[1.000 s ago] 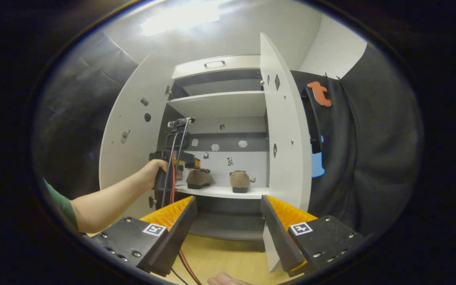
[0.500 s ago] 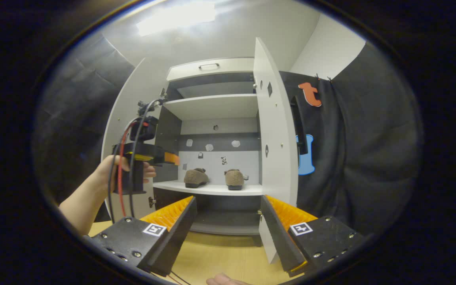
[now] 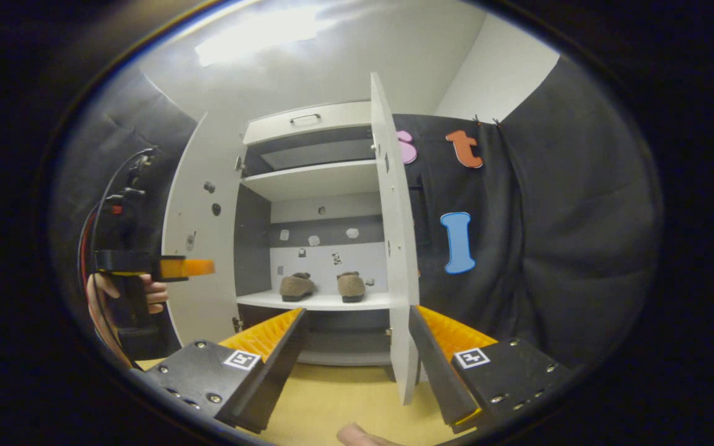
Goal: Grab one shoe with the right hand and put it into the shoe cabinet, grab the other shoe with the left hand and put it into the shoe cabinet; then close the right door with the right hand and the left door with the left hand.
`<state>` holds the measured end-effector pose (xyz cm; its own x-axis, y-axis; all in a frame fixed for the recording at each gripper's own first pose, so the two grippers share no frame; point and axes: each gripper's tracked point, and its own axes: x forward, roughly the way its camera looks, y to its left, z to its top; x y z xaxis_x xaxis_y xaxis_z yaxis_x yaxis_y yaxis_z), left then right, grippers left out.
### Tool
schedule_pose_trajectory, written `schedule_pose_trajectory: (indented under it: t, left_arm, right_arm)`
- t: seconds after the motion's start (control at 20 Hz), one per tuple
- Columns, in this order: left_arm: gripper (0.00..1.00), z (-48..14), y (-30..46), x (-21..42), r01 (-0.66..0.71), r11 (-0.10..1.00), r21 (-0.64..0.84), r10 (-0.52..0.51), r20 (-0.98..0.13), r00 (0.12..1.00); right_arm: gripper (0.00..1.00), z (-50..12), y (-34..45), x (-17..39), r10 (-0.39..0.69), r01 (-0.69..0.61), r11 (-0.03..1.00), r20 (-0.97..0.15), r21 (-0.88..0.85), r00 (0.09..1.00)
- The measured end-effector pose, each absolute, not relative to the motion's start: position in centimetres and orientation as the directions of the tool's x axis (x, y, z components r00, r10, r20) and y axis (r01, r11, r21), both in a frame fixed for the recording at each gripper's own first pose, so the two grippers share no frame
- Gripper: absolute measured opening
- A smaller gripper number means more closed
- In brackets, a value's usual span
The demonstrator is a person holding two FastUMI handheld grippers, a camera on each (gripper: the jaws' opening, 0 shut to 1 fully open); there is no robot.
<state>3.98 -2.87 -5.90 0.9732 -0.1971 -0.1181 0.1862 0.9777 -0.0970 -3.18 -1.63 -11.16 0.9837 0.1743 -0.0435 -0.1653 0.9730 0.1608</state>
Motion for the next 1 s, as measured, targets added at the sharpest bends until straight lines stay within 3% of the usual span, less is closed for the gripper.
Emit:
schedule_pose_trajectory:
  t: [0.2,0.4,0.6,0.7,0.75,1.0]
  left_arm:
    - [0.93,-5.9,-1.0,0.6,0.181,0.974,-0.132,-0.193,-0.079,0.978]
    - [0.96,-6.5,0.8,-2.0,0.178,0.972,-0.152,-0.191,-0.074,0.979]
    - [0.96,-5.1,1.1,-3.3,0.183,0.972,-0.15,-0.192,-0.044,0.98]
    - [0.92,-4.5,0.7,-4.1,0.194,0.969,-0.155,-0.202,-0.038,0.979]
    - [0.96,-4.0,0.2,-4.5,0.21,0.966,-0.151,-0.217,-0.033,0.976]
    - [0.92,-2.8,0.0,-5.8,0.22,0.97,-0.1,-0.224,-0.028,0.974]
  right_arm:
    - [0.97,-11.6,-8.1,-0.9,0.07,-0.067,0.996,-0.042,0.054,0.997]
    - [0.99,-10.7,-12.2,2.6,0.132,-0.125,0.984,-0.044,0.127,0.99]
    - [0.98,-10.1,-17.7,8.1,0.144,-0.144,0.99,-0.07,0.007,0.987]
    - [0.99,-10.0,-18.1,10.3,0.194,-0.187,0.98,-0.102,0.07,0.976]
    - [0.98,-10.2,-18.6,11.8,0.201,-0.193,0.978,-0.112,0.079,0.973]
    - [0.98,-9.6,-20.2,16.5,0.183,-0.17,0.981,-0.167,0.09,0.969]
